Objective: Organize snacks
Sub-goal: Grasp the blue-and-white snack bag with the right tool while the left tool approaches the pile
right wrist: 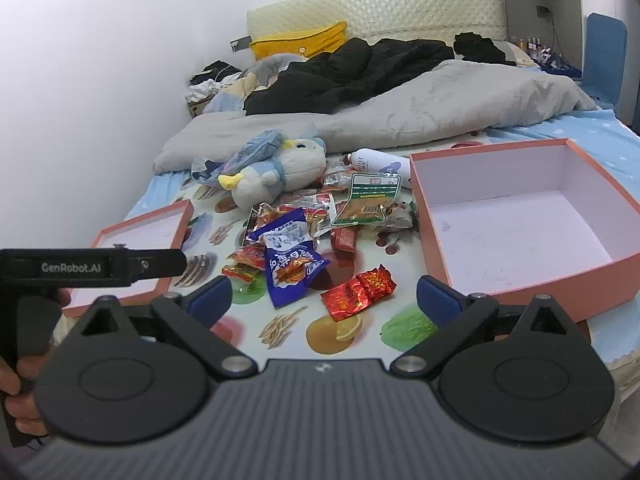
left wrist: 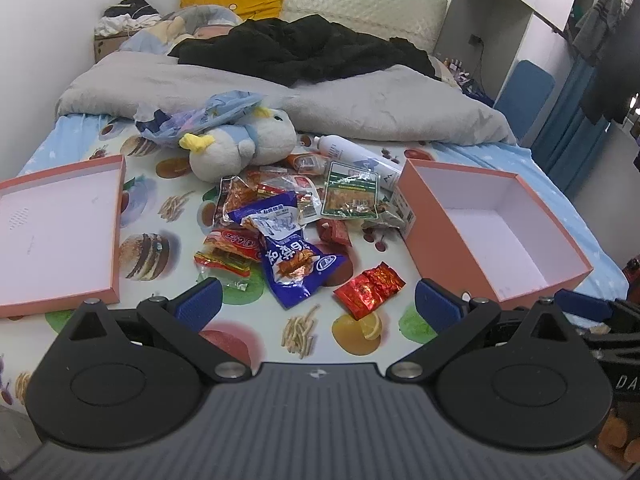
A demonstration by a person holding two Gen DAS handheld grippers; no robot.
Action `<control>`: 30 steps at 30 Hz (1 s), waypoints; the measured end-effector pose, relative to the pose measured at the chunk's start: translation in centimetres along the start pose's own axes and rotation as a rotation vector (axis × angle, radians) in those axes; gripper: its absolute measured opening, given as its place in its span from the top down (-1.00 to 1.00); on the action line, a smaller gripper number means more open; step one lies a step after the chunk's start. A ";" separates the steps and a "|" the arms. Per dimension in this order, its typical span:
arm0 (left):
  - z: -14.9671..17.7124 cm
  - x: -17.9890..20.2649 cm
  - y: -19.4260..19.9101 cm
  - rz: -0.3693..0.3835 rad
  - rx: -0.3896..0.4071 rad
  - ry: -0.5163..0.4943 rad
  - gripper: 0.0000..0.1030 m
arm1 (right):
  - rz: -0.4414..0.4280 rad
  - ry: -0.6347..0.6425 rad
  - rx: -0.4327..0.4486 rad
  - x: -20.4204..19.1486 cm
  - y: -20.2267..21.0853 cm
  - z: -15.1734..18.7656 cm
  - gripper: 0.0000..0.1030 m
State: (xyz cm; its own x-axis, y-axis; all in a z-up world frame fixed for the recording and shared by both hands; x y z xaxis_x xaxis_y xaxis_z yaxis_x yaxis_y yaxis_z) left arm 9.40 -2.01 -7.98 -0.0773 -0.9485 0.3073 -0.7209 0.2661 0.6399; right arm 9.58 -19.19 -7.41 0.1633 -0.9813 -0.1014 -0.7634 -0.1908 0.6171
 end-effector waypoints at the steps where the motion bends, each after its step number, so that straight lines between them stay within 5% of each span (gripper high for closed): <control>1: 0.0 -0.2 -0.1 0.000 -0.001 0.004 -1.00 | 0.005 0.000 0.001 0.0 -0.1 0.1 -0.95; 30: 0.7 -9.0 -9.3 -0.043 -0.051 0.106 -1.00 | -0.007 0.101 -0.026 -2.5 -9.1 0.9 -0.96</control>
State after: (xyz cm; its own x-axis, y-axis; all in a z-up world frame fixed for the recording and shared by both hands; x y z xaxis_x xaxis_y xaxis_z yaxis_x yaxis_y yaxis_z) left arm 16.29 3.90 -17.15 0.0284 -0.9363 0.3501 -0.6861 0.2364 0.6880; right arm 15.54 -15.00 -13.40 0.2315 -0.9725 -0.0277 -0.7461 -0.1957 0.6365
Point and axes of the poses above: each gripper's, at about its wrist camera, not at the fingertips, and y roughly against the way its jaws point, x to its right, z to its underside, the point moved 9 cm from there along -y, roughly the way its jaws point, and after that the axes turned 10 degrees about z, right-handed, at the moved point
